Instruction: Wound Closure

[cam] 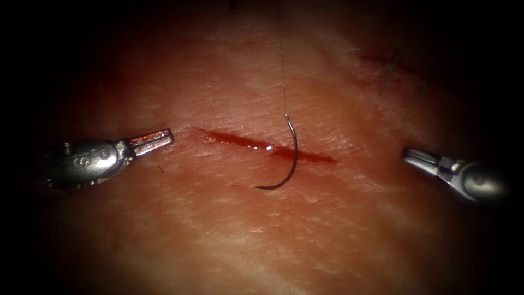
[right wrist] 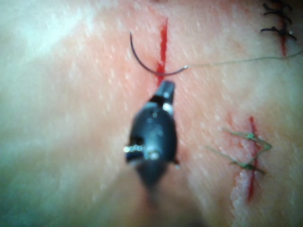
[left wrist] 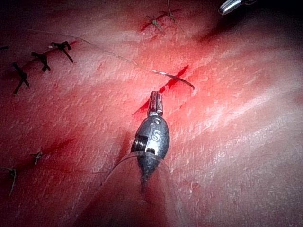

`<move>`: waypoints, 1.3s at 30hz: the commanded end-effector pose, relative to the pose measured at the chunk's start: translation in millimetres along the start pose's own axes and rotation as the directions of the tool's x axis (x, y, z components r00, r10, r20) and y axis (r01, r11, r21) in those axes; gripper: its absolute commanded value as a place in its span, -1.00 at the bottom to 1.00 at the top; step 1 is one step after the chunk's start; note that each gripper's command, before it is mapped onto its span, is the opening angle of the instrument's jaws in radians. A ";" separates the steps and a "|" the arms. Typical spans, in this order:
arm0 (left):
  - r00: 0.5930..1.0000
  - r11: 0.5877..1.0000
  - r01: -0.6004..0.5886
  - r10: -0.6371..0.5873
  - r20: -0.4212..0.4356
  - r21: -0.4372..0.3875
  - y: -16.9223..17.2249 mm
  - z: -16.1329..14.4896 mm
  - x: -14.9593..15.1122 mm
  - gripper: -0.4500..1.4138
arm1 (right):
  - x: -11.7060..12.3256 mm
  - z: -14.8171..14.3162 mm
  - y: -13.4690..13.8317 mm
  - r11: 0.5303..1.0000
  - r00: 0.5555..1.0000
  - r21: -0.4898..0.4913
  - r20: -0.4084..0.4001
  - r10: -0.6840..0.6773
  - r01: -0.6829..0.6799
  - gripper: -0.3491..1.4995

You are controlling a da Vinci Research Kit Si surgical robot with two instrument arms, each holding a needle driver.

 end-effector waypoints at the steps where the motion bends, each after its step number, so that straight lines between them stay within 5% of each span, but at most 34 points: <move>1: 1.000 1.000 0.002 -0.002 -0.001 -0.002 0.4 0.6 -0.7 -1.00 | -0.3 0.7 -0.4 1.000 1.000 0.002 -0.002 0.002 -0.002 -1.00; 31: 1.000 0.998 0.009 -0.007 0.022 -0.059 0.6 1.1 -0.2 -1.00 | 0.5 1.1 -0.8 0.999 0.999 0.039 0.035 -0.008 0.007 -1.00; 33: 0.997 0.997 0.039 -0.034 0.066 -0.072 0.8 1.5 0.0 -0.68 | 0.5 1.2 -0.7 0.999 0.999 0.040 0.035 -0.008 0.007 -1.00; 37: 0.993 0.996 0.052 -0.043 0.110 -0.079 1.3 2.5 0.3 -0.37 | 0.5 1.7 -0.8 0.999 0.999 0.047 0.031 -0.008 0.007 -1.00; 39: 0.992 0.995 0.052 -0.042 0.118 -0.087 1.7 3.2 0.4 -0.17 | 0.6 2.0 -1.0 0.999 0.999 0.049 0.032 -0.008 0.007 -0.46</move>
